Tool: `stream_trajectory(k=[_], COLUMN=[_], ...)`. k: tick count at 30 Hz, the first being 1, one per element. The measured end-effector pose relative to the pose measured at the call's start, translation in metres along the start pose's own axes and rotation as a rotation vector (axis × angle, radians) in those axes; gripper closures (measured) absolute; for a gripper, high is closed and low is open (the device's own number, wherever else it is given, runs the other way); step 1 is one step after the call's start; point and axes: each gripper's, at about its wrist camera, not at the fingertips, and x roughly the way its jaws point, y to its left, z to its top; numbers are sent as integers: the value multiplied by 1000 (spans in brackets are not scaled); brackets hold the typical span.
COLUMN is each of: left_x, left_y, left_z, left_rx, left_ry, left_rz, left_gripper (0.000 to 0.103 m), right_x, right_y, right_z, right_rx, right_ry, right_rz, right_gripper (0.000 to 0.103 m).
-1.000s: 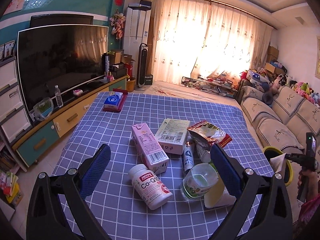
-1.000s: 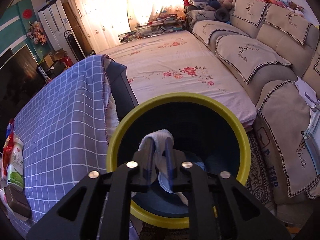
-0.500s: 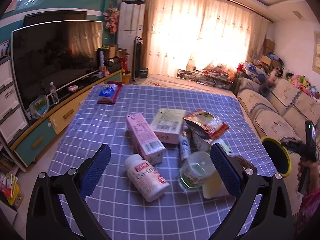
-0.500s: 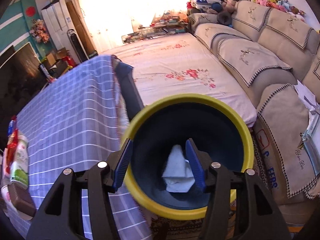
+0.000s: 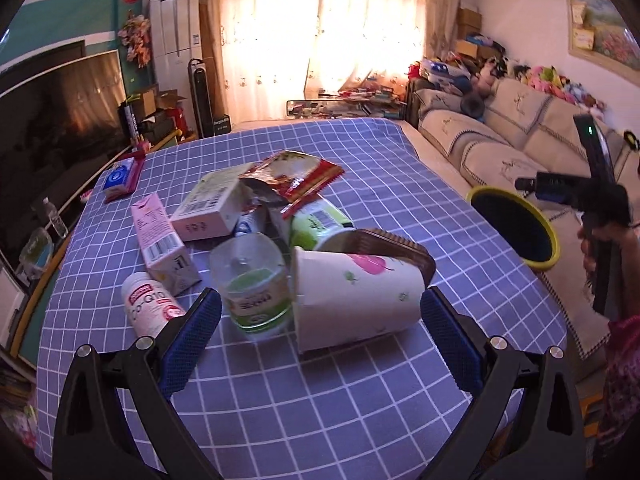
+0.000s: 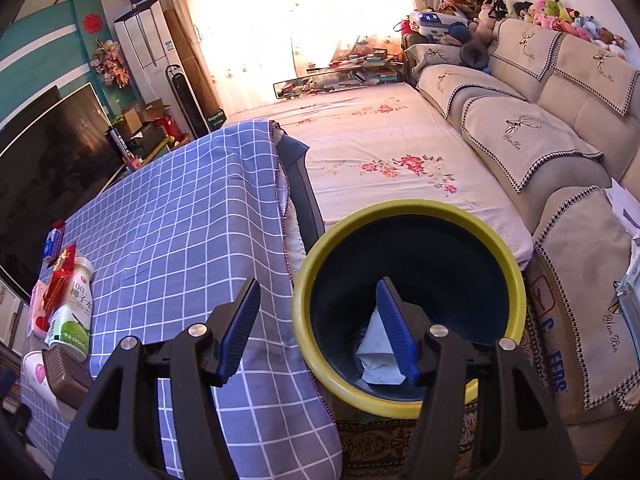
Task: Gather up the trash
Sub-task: 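Grasp the white paper cup with the left gripper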
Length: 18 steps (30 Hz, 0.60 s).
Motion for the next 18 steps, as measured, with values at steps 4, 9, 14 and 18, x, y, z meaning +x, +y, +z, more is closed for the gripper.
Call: stream_trajectory(k=[4,9,14,18], left_x=[11,21,29,37], left_y=[-14,-25,-28,-30], left_z=[-2,-1,-2,-1], left_rx=[35,72,91,99], left_ry=[20,41,67,80], left_rz=[7,22,39,57], left_gripper=[5,5,5,5], right_x=[1,4,8,10], right_y=[-2,-6,-8,-10], right_z=[-1,-4,-7,-8], right_rx=[5,17,25,32], right_ry=[5,9,15,18], right_rz=[14,28,39,45], right_gripper=[45,45,45,45])
